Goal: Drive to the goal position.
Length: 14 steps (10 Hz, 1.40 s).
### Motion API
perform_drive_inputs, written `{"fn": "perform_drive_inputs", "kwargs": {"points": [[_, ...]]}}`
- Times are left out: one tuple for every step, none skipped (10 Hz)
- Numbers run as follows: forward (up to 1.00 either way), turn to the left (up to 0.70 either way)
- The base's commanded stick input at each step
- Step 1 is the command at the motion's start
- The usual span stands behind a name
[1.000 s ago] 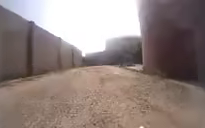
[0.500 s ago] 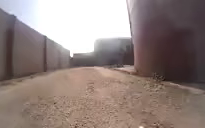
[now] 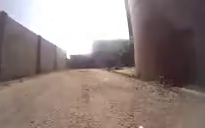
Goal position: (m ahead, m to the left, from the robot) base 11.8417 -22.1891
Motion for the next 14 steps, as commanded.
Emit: {"fn": "perform_drive_inputs", "kwargs": {"points": [[1.0,0.0],[1.0,0.0],[1.0,0.0],[1.0,0.0],[1.0,0.0],[1.0,0.0],[1.0,0.0],[1.0,0.0],[1.0,0.0],[1.0,0.0],[1.0,0.0],[1.0,0.0],[1.0,0.0],[1.0,0.0]]}}
